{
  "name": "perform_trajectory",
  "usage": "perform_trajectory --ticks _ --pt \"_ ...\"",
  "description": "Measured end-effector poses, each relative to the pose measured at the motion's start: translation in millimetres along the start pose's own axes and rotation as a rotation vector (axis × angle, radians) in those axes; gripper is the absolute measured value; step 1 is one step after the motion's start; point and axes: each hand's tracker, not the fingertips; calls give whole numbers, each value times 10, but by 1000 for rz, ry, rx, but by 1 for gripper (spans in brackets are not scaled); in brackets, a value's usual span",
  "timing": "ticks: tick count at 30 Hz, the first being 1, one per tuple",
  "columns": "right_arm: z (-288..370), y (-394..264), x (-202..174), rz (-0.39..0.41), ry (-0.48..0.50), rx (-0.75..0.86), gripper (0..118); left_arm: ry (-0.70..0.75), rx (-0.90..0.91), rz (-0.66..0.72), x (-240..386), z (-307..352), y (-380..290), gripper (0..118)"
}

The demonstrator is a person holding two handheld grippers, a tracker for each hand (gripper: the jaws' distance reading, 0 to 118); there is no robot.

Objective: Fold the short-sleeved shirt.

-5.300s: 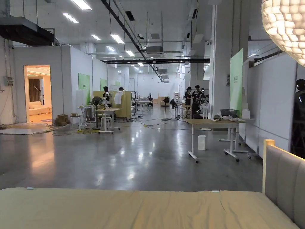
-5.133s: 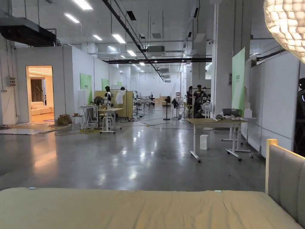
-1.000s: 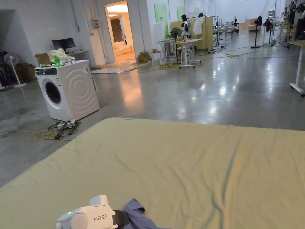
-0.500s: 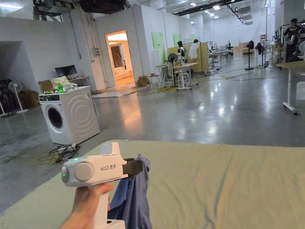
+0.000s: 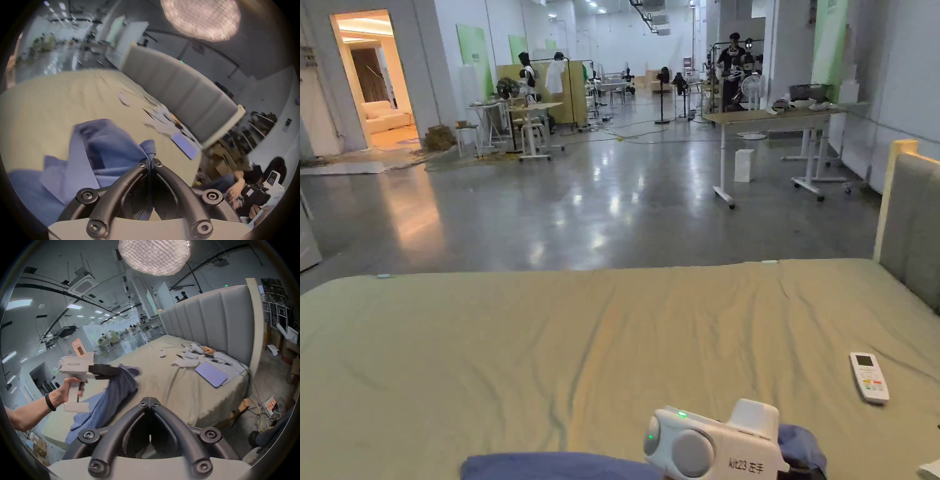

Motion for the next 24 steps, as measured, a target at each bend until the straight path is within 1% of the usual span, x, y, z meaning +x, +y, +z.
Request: perform_trajectory --ticks 2,5,6,7,8,9,10,11,12,15,18,20,22,24 --pt "50 -29 60 7 -30 9 0 -59 -82 -44 199 -483 -187 3" --pt "58 -67 154 -1 -59 -2 0 -64 -183 -113 395 -882 -489 4" --pt "54 -73 166 1 -60 -5 0 -46 -196 -123 577 -975 -632 15" --pt "41 -75 167 6 -62 -8 0 -8 -194 -114 545 -1027 -709 35" --pt "17 -71 161 14 -66 -15 0 2 -197 -94 489 -1042 -764 60" --pt "-2 -65 151 24 -66 -18 0 -10 -188 -75 429 -1032 -783 69" --pt "-21 -55 137 38 -64 -19 0 2 -176 -25 328 -974 -847 76" --pt "-39 -44 122 54 -61 -14 0 27 -156 -9 256 -892 -836 82" --pt "-61 -22 94 67 -47 -6 0 50 -124 0 190 -690 -771 92" --pt "-153 50 15 80 -4 9 0 121 21 -29 21 -16 -597 92" --pt "-255 182 -165 129 56 40 0 242 212 -64 -31 905 -481 92" --pt "-309 269 -294 169 94 68 0 352 336 -118 64 1545 -534 92" --pt "-370 372 -473 210 138 89 0 511 475 -179 228 2124 -668 91" --pt "-421 450 -649 248 173 109 0 660 641 -234 395 2555 -831 91"
